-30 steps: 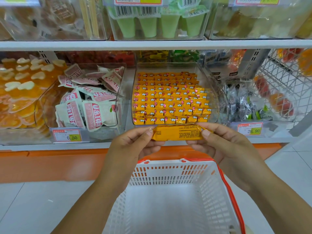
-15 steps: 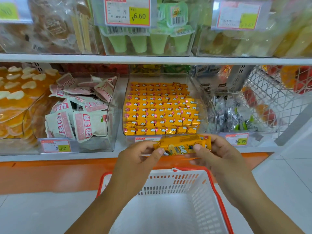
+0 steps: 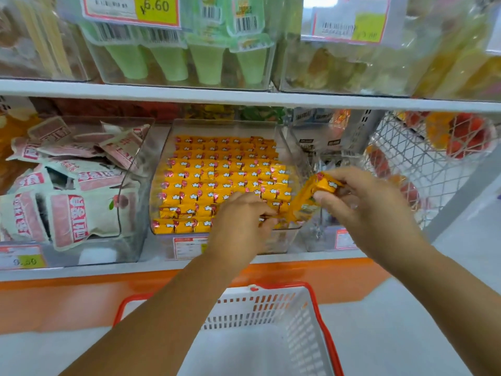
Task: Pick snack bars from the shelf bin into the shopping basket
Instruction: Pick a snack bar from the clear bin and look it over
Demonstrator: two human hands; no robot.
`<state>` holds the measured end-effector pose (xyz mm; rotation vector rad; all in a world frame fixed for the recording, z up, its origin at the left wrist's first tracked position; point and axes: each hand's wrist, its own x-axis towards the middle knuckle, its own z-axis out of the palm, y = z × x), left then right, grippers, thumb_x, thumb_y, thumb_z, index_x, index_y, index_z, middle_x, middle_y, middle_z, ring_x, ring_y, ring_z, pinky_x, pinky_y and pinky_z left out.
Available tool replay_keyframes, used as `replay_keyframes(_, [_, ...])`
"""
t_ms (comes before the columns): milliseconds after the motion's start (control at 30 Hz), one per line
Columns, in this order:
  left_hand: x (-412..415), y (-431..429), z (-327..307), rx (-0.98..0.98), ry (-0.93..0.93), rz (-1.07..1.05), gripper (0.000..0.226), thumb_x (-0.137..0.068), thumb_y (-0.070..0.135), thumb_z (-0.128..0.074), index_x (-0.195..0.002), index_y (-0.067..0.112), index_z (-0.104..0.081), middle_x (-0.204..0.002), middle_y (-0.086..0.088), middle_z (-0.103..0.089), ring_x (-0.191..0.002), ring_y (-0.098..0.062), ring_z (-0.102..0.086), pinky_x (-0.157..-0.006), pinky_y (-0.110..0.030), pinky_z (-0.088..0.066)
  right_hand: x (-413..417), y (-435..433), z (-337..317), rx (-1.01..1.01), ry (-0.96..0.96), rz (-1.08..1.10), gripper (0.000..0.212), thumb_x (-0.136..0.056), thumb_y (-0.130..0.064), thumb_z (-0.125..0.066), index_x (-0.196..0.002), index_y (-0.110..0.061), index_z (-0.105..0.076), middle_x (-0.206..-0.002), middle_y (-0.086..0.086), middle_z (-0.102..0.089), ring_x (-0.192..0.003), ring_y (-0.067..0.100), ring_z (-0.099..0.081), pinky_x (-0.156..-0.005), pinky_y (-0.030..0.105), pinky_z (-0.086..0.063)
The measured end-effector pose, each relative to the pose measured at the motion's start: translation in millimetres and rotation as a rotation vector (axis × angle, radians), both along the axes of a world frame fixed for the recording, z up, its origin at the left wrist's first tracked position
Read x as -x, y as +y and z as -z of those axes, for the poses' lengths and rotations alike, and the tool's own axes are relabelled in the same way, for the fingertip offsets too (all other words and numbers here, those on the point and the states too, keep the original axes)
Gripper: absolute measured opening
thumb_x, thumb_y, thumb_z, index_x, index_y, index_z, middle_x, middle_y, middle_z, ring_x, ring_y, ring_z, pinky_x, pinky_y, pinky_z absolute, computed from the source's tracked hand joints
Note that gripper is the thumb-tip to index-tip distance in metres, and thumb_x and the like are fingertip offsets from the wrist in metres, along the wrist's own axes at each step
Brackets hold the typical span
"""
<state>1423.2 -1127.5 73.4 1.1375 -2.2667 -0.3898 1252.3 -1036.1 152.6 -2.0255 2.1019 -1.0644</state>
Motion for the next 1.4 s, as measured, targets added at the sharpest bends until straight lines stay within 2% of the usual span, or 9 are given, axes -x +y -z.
replay_keyframes(200, [-7.5, -3.5, 6.4, -0.016, 0.09, 0.035, 0.015, -0.09, 0.024, -0.069, -0.101, 0.019, -0.078, -0.103, 0.002, -0.069, -0.098, -0.012, -0.044, -0.082, -0.022, -0.028, 6.7, -22.5, 18.6, -0.183, 0.086, -0.103, 0.021, -0.087, -0.023, -0.072, -0.107, -0.029, -0.068, -0.097, -0.016, -0.059, -0.088, -0.005, -0.057, -0.075, 0.005, -0.036])
replay_keyframes(267, [-8.4, -4.6, 9.3, 0.0, 0.099, 0.042, 0.015, -0.09, 0.025, -0.07, -0.101, 0.021, -0.078, -0.101, 0.004, -0.069, -0.097, -0.01, -0.043, -0.078, -0.021, -0.028, 9.3, -28.1, 35.4, -0.215, 0.239, -0.092, 0.025, -0.086, -0.029, -0.073, -0.111, -0.023, -0.073, -0.122, -0.001, -0.056, -0.109, 0.015, -0.051, -0.093, 0.02, -0.037])
replay_keyframes(367, [-9.5, -5.8, 12.4, 0.016, 0.1, 0.036, 0.012, -0.089, 0.026, -0.071, -0.099, 0.024, -0.079, -0.099, 0.007, -0.069, -0.094, -0.007, -0.042, -0.077, -0.009, -0.028, 6.2, -33.4, 47.4, -0.186, 0.353, -0.062, 0.027, -0.085, -0.04, -0.061, -0.102, -0.026, -0.077, -0.144, 0.011, -0.047, -0.119, 0.034, -0.044, -0.094, 0.052, -0.043])
replay_keyframes(533, [-7.8, -5.1, 12.6, 0.04, 0.09, 0.019, 0.017, -0.088, 0.036, -0.068, -0.1, 0.028, -0.076, -0.099, 0.011, -0.069, -0.092, -0.007, -0.044, -0.077, -0.017, -0.032, 7.5, -43.0, 53.4, -0.242, 0.319, -0.078, 0.036, -0.089, -0.043, -0.048, -0.106, -0.028, -0.076, -0.158, 0.014, -0.029, -0.139, 0.042, -0.03, -0.104, 0.066, -0.034])
replay_keyframes(667, [6.3, 2.3, -1.5, 0.019, 0.003, 0.008, 0.041, -0.084, 0.053, -0.066, -0.122, 0.037, -0.064, -0.107, 0.016, -0.067, -0.103, -0.013, -0.051, -0.089, -0.035, -0.042, 14.2, -38.5, 58.3, -0.219, 0.174, -0.121, 0.03, -0.097, -0.033, -0.05, -0.115, -0.029, -0.073, -0.16, 0.009, -0.026, -0.146, 0.034, -0.018, -0.114, 0.057, -0.025])
replay_keyframes(833, [23.5, 3.2, -17.2, -0.07, -0.085, 0.009, 0.041, -0.088, 0.05, -0.065, -0.126, 0.04, -0.058, -0.08, 0.023, -0.037, -0.104, -0.012, -0.048, -0.088, -0.032, -0.039, 23.1, -19.9, 66.2, -0.122, -0.135, -0.14, 0.041, -0.1, -0.012, -0.052, -0.128, -0.042, -0.057, -0.159, -0.009, -0.024, -0.148, 0.008, -0.015, -0.115, 0.025, -0.018])
replay_keyframes(1000, [21.5, -1.7, -25.2, -0.066, -0.168, 0.078, 0.037, -0.092, 0.045, -0.062, -0.128, 0.041, -0.06, -0.101, 0.015, -0.062, -0.095, -0.01, -0.037, -0.087, -0.03, -0.028, 25.4, -18.9, 65.1, -0.147, -0.146, -0.145, 0.039, -0.1, -0.017, -0.052, -0.13, -0.042, -0.053, -0.158, -0.013, -0.022, -0.14, -0.008, -0.021, -0.096, -0.007, -0.014])
replay_keyframes(1233, [20.0, -8.2, -25.4, 0.009, -0.413, 0.184, 0.038, -0.098, 0.043, -0.052, -0.135, 0.035, -0.056, -0.132, 0.015, -0.06, -0.112, -0.014, -0.038, -0.096, -0.032, -0.028, 25.9, -26.8, 53.3, -0.203, -0.075, -0.109, 0.032, -0.101, -0.023, -0.05, -0.128, -0.034, -0.061, -0.156, -0.002, -0.03, -0.145, 0.017, -0.026, -0.11, 0.023, -0.022])
replay_keyframes(1400, [9.8, -2.4, -1.1, 0.155, -0.367, 0.17, 0.032, -0.094, 0.038, -0.046, -0.111, 0.03, -0.073, -0.112, 0.011, -0.065, -0.101, -0.018, -0.042, -0.08, -0.035, -0.033, 23.5, -35.2, 47.2, -0.222, -0.005, -0.093, 0.029, -0.099, -0.023, -0.055, -0.124, -0.031, -0.066, -0.156, 0.008, -0.03, -0.145, 0.026, -0.025, -0.11, 0.031, -0.023])
